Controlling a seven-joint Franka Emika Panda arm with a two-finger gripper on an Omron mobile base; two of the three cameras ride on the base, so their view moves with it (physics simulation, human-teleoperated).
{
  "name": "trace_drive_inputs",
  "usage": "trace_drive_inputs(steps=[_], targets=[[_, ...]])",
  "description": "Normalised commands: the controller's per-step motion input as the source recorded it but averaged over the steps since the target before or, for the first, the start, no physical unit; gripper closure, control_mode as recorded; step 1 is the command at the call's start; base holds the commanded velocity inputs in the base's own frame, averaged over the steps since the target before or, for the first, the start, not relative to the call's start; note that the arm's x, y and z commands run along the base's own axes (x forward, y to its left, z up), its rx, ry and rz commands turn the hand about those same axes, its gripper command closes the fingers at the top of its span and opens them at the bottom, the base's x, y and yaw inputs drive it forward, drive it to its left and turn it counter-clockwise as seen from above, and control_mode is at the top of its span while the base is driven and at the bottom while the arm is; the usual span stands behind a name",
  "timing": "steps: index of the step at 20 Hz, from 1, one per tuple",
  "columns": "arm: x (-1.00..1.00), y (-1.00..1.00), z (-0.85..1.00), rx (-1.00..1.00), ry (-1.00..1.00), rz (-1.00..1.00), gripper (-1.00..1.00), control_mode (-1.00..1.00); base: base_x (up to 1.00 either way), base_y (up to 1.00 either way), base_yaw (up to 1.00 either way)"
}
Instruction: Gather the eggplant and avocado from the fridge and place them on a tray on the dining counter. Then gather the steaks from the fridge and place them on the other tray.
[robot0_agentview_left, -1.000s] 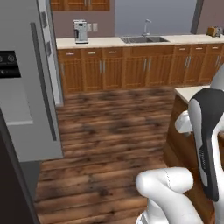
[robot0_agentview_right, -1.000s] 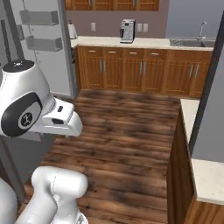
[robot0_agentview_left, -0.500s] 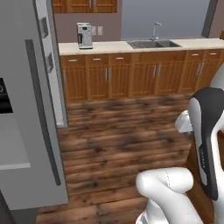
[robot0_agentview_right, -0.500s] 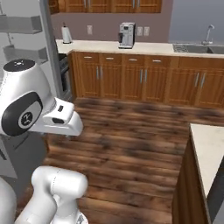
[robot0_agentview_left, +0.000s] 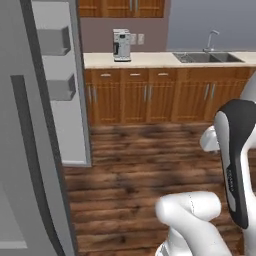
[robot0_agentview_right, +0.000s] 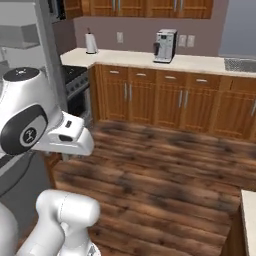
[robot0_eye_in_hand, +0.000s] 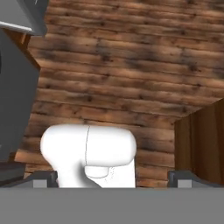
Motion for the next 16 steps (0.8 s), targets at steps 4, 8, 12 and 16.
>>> trace_drive_inputs(steps=[4,8,12,16], targets=[[0.0,0.0,0.0,0.0,0.0,0.0,-1.0,1.0,0.53,-0.11,0.68],[0.0,0.0,0.0,0.0,0.0,0.0,-1.0,1.0,0.64,-0.26,0.73],[0.0,0.0,0.0,0.0,0.0,0.0,-1.0,1.0,0.64,-0.36,0.73],[0.0,0.0,0.0,0.0,0.0,0.0,-1.0,1.0,0.5,-0.37,0.75]])
